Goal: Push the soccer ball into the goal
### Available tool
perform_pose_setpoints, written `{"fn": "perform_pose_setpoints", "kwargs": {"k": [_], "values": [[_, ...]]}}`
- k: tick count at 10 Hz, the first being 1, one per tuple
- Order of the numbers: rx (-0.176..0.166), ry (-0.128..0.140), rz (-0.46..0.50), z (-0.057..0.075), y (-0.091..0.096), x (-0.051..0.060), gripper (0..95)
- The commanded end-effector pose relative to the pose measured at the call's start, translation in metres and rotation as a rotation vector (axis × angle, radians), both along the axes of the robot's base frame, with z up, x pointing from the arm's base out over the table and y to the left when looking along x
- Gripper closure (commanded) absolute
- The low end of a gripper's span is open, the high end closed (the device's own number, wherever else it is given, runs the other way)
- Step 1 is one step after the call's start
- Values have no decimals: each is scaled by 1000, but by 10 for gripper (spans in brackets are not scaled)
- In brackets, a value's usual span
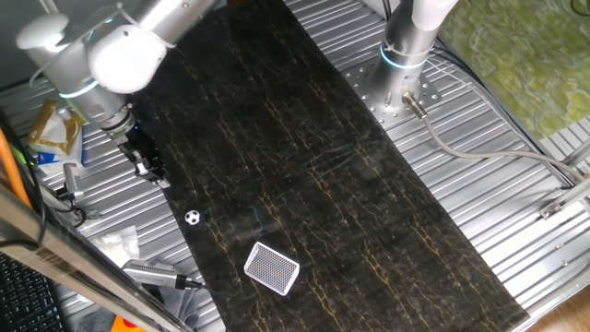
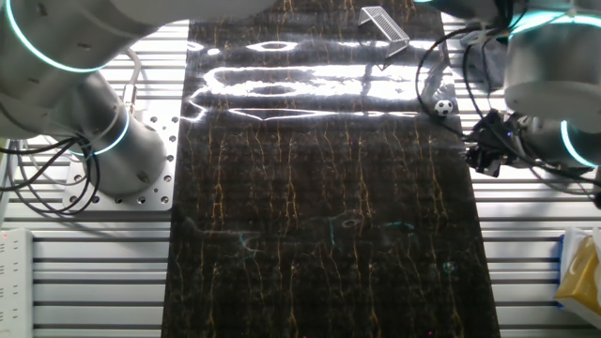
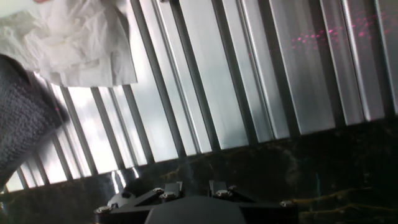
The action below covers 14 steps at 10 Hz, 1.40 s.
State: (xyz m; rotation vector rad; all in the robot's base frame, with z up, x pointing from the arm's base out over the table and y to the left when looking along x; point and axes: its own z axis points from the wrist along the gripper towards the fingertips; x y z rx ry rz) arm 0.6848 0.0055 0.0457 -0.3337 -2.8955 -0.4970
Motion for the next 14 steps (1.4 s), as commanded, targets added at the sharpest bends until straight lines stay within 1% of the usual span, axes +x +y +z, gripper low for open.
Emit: {"fn": "perform_pose_setpoints", "kwargs": {"k": [1,4,5,7,9,14], "values": [[13,10,2,0,0,-1,760],[26,30,10,-4,1,-1,760],[30,31,10,-5,2,-1,760],[41,40,14,-7,2,-1,760],[45,41,14,-7,2,-1,760],[34,37,13,-7,2,-1,760]]}}
